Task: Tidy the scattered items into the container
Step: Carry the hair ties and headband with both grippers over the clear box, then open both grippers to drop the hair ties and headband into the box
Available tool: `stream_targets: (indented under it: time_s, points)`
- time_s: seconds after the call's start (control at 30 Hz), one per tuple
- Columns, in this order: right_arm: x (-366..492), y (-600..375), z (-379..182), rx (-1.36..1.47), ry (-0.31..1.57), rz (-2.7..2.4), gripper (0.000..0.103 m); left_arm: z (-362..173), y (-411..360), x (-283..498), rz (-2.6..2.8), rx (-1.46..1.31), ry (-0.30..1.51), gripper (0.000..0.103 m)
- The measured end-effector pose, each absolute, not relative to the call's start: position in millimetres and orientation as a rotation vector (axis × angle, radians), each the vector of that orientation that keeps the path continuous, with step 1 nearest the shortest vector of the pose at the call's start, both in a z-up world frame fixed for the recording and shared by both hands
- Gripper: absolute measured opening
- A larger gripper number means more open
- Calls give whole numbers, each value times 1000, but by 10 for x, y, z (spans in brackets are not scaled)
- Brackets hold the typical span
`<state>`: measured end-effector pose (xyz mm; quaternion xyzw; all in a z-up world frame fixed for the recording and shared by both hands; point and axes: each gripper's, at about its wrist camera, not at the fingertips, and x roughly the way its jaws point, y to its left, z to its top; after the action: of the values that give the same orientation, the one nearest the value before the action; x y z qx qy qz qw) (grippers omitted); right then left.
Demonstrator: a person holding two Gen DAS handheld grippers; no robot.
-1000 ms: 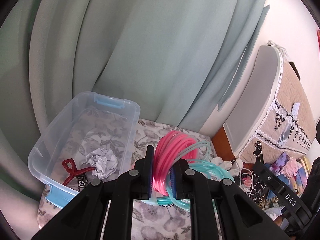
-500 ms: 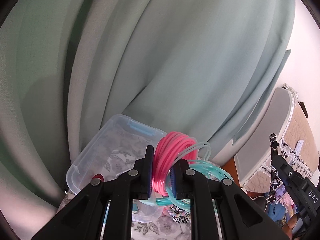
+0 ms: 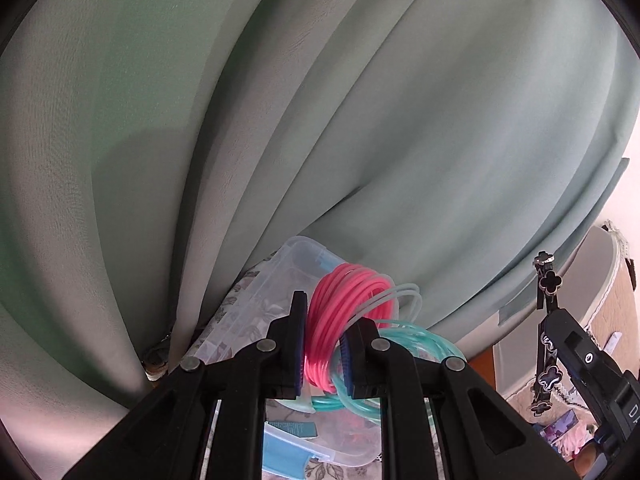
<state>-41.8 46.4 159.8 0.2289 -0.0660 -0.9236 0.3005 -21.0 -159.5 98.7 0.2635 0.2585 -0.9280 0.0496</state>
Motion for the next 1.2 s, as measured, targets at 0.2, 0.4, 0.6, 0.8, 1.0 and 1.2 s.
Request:
stream_targets:
  time_s: [0.2,0.4,0.6,0.8,1.0,1.2]
  points:
    - [-620,176,1319,725,-119,-2400,16,794,-1684,-310,-2803,877,810,15]
    - [-812,23,1069,823,-75,-2382,16,635,-1731,-400,-2783,934,819,15]
    - [-864,-3,815,897,-39,-2364,16,462,-1745,-480,-2755,995,831,15]
    - [-903,-5,707,934,-26,-2367,16,359,-1751,-528,-2737,1039,824,15]
    - [-941,-39,621,956,23,-2367,20,312,-1738,-546,-2725,1070,832,43]
    - [-893,8,571,970,20,-2372,40,319,-1739,-531,-2732,1044,848,56]
